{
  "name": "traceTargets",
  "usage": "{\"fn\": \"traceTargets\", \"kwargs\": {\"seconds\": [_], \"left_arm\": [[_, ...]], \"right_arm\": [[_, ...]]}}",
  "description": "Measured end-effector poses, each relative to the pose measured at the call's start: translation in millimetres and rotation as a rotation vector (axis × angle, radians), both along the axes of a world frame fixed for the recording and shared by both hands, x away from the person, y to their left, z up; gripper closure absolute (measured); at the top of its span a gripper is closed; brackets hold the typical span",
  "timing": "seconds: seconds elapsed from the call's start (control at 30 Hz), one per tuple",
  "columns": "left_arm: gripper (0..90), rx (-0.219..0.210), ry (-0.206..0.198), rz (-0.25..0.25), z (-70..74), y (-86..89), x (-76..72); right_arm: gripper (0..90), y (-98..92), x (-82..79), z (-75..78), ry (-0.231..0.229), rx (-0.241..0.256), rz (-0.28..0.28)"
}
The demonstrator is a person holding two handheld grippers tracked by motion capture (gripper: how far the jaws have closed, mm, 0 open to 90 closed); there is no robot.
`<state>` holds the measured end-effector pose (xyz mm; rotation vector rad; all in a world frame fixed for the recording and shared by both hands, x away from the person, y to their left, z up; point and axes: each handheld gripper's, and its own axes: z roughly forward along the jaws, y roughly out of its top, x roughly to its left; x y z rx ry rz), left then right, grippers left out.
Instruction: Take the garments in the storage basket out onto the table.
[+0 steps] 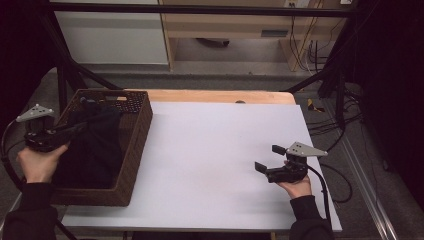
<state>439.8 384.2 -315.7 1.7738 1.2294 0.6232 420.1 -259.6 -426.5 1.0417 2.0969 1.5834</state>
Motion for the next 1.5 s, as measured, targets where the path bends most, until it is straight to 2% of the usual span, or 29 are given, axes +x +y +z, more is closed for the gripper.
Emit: {"fn": "traceTargets", "kwargs": {"seconds": [0.37, 0.7, 1.17, 1.5], "left_arm": [[76.2, -0.008, -0.036, -0.021, 23.1, -2.5, -3.0], [76.2, 0.001, -0.054, -0.050, 37.6, -8.7, -5.9], [76.4, -0.002, -0.116, -0.073, 64.6, -14.4, -11.9], [76.5, -0.016, -0.137, -0.101, 78.3, -23.0, -11.2]], "right_arm": [[0.4, 0.0, 0.0, 0.1, 0.000, 0.000, 0.000], [0.4, 0.2, 0.0, 0.0, -0.001, 0.000, 0.000], [0.4, 0.2, 0.0, 0.0, -0.002, -0.001, 0.000], [0.4, 0.4, 0.0, -0.1, 0.000, 0.000, 0.000]]}}
